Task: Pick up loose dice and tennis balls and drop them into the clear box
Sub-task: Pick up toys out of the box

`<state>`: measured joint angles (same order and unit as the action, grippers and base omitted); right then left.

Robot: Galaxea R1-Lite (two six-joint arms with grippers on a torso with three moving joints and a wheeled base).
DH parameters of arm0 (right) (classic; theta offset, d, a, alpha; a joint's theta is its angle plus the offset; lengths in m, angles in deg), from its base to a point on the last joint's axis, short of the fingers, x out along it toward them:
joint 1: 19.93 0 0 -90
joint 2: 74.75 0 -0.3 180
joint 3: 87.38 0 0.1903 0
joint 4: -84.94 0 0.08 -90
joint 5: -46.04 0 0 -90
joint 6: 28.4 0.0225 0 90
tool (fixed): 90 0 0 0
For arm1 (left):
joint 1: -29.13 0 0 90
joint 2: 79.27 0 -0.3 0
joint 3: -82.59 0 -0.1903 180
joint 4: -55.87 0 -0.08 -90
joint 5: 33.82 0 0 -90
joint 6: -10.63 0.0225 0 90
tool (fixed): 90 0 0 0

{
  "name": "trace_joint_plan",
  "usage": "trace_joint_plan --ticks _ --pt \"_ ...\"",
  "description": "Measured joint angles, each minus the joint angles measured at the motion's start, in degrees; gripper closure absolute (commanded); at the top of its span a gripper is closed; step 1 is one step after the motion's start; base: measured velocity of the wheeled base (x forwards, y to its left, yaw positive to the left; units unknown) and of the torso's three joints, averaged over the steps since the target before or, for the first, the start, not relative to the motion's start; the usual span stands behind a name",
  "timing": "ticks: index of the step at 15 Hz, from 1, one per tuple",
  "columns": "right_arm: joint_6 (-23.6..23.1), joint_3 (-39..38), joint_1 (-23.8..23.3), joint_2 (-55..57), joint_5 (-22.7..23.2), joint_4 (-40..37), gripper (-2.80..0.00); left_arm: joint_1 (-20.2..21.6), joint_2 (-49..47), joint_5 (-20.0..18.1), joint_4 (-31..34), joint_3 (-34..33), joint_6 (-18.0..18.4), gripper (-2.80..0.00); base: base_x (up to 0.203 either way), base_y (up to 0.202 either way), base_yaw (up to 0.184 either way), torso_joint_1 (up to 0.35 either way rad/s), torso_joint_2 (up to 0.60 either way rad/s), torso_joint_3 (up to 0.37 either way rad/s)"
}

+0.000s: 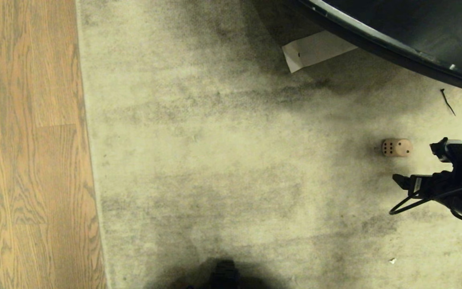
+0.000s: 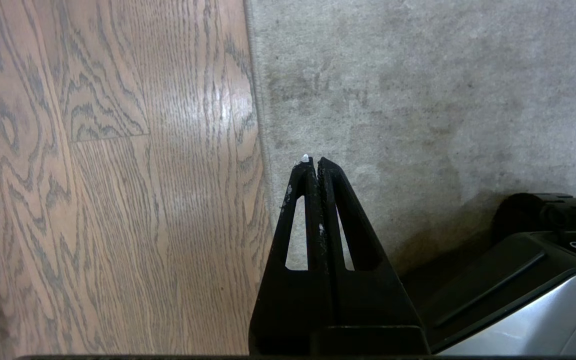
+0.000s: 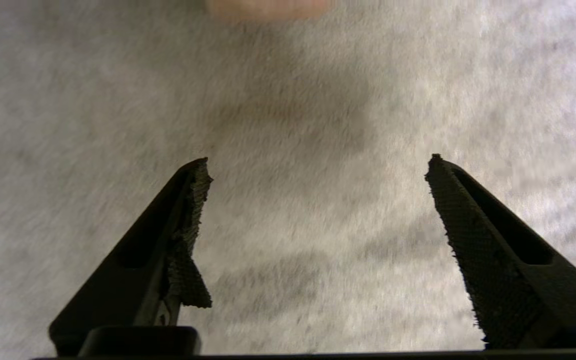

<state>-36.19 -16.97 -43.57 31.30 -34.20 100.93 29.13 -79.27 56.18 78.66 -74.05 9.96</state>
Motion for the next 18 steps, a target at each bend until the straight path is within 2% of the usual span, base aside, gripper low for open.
trace_joint_plan --ticks 5,11,18 --pt "0.9 6.5 0.0 3.7 0.0 -0.1 -2.80 0.0 0.0 0.0 0.0 0.0 0.0 0.00 0.000 0.000 0.000 0.000 0.00 0.000" --pt "8.8 11.9 1.3 5.4 2.0 -0.3 -2.80 0.0 0.0 0.0 0.0 0.0 0.0 0.00 0.000 0.000 0.000 0.000 0.00 0.000" --pt "8.7 14.9 2.3 6.5 3.1 -0.4 -2.80 0.0 0.0 0.0 0.0 0.0 0.0 0.00 0.000 0.000 0.000 0.000 0.00 0.000"
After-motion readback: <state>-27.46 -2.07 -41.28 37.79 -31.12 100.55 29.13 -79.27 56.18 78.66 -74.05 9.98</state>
